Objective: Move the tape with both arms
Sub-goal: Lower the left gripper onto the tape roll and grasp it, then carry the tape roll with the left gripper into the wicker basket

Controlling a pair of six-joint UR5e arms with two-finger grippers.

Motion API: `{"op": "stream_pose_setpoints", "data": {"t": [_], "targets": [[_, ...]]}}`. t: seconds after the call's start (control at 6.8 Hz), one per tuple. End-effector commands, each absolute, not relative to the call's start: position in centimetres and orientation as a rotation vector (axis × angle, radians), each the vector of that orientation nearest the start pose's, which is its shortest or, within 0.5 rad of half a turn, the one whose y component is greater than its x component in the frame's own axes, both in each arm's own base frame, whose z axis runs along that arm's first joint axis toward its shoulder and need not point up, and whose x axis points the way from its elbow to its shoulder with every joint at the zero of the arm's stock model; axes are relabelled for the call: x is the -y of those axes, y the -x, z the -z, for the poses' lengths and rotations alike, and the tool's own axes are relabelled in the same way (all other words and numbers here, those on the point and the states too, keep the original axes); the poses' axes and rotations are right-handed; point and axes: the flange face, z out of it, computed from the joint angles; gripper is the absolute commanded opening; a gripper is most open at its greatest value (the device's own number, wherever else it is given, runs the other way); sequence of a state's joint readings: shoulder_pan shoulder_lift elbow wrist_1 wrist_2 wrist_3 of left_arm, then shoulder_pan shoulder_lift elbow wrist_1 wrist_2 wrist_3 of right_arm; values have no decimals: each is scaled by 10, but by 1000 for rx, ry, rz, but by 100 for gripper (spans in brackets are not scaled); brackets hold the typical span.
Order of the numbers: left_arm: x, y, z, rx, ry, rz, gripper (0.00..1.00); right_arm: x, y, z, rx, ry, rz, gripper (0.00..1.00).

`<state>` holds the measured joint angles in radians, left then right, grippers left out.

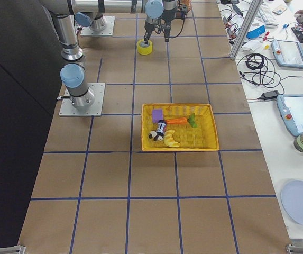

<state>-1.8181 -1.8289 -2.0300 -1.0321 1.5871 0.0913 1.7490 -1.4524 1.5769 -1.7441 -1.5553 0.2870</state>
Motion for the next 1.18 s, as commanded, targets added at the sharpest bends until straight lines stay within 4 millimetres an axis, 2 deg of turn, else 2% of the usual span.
{"op": "stream_pose_setpoints", "data": {"t": [0.0,0.15,0.29,0.44,0.59,0.74,0.88,1.03], "targets": [[482,157,-249,-3032,-301,-124,0,512,-229,-440,-3112,-169,65,100],[516,89,-288,-3015,-261,-7,1,511,-229,-440,-3113,-169,63,100],[549,37,-330,-2999,-261,27,1,512,-229,-440,-3112,-169,65,100],[578,-11,-362,-2976,-299,46,1,511,-229,-441,-3109,-169,64,100],[603,-64,-364,-2968,-258,40,1,509,-230,-443,-3109,-166,68,100],[626,-119,-348,-2970,-224,29,1,510,-230,-442,-3116,-162,66,100],[641,-158,-328,-2977,-228,0,2,516,-220,-438,-3126,-75,55,100],[661,-196,-324,-2947,-282,50,4,523,-196,-437,-3139,-25,31,100]]}}
